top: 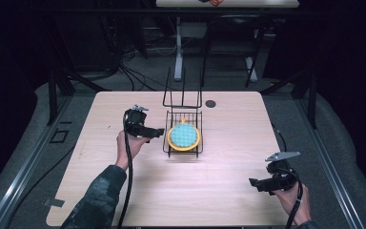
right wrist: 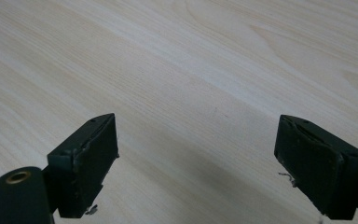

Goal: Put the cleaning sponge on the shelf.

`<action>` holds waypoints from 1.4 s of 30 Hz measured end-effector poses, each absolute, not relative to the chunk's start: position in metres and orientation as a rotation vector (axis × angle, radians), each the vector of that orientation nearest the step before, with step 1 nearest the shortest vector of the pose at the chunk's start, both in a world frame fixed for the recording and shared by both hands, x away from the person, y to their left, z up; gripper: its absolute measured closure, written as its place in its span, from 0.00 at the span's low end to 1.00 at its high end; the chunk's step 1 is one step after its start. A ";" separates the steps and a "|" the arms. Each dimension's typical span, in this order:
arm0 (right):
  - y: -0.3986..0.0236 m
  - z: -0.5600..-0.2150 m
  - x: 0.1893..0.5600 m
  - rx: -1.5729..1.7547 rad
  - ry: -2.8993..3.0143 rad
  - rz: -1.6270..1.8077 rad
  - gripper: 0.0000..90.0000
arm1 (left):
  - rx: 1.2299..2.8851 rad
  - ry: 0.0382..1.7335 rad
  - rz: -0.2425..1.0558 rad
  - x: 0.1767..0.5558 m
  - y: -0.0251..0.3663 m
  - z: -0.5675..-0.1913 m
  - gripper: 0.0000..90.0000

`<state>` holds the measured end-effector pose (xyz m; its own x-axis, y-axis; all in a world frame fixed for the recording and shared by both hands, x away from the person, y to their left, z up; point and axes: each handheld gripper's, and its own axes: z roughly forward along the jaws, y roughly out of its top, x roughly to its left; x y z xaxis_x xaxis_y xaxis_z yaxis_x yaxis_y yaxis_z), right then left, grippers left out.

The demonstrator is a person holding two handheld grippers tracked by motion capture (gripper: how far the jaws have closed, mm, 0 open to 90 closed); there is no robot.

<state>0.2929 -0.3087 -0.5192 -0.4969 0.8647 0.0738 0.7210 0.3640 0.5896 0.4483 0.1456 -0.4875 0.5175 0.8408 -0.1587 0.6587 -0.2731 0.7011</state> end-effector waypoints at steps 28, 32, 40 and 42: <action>-0.306 -0.519 0.292 1.410 2.387 0.825 0.14 | 2.155 1.240 0.404 0.337 0.198 -0.508 0.00; -0.307 -0.519 0.292 1.417 2.384 0.828 0.14 | 2.175 1.269 0.393 0.332 0.206 -0.522 0.00; -0.307 -0.523 0.293 1.429 2.392 0.821 0.14 | 2.237 1.287 0.360 0.336 0.213 -0.540 0.00; -0.306 -0.523 0.293 1.429 2.396 0.813 0.15 | 2.244 1.295 0.337 0.338 0.214 -0.543 0.00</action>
